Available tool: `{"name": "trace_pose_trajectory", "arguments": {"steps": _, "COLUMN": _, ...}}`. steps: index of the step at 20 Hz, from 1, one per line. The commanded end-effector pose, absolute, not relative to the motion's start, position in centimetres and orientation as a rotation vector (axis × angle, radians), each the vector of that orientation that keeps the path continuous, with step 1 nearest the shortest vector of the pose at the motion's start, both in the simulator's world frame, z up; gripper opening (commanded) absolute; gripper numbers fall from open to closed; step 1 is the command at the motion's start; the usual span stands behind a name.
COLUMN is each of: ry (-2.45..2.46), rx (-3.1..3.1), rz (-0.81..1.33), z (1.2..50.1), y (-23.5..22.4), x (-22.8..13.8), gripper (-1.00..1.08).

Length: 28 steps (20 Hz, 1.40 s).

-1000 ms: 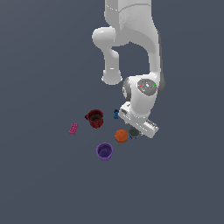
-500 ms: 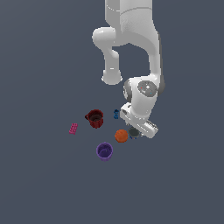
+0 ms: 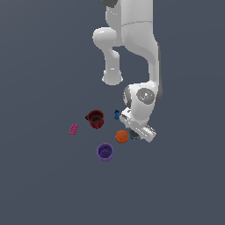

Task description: Pick up a designated object from a clutter of objects.

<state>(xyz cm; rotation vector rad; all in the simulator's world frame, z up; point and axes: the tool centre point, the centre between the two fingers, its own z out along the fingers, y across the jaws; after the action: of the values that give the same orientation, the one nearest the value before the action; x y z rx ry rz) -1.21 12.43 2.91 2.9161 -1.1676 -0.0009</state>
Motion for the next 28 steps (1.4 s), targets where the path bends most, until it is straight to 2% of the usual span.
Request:
{"name": "trace_pose_trajectory", "arguments": {"steps": 1, "ry": -1.168, "rx": 2.916, "rz": 0.000, "z": 2.0, "y": 12.5, "x": -1.2, "gripper": 1.00}}
{"name": "trace_pose_trajectory", "arguments": {"steps": 6, "ry": -1.169, "rx": 2.916, "rz": 0.000, "z": 1.4, "y": 12.5, "x": -1.1, "gripper": 1.00}}
{"name": "trace_pose_trajectory", "arguments": {"steps": 7, "ry": -1.169, "rx": 2.916, "rz": 0.000, "z": 1.4, "y": 12.5, "x": -1.1, "gripper": -1.00}}
{"name": "trace_pose_trajectory", "arguments": {"steps": 20, "ry": -1.169, "rx": 2.917, "rz": 0.002, "z": 1.7, "y": 12.3, "x": -1.0, "gripper": -1.00}}
{"name": "trace_pose_trajectory", "arguments": {"steps": 28, "ry": -1.169, "rx": 2.917, "rz": 0.002, "z": 4.7, "y": 9.7, "x": -0.3, "gripper": -1.00}}
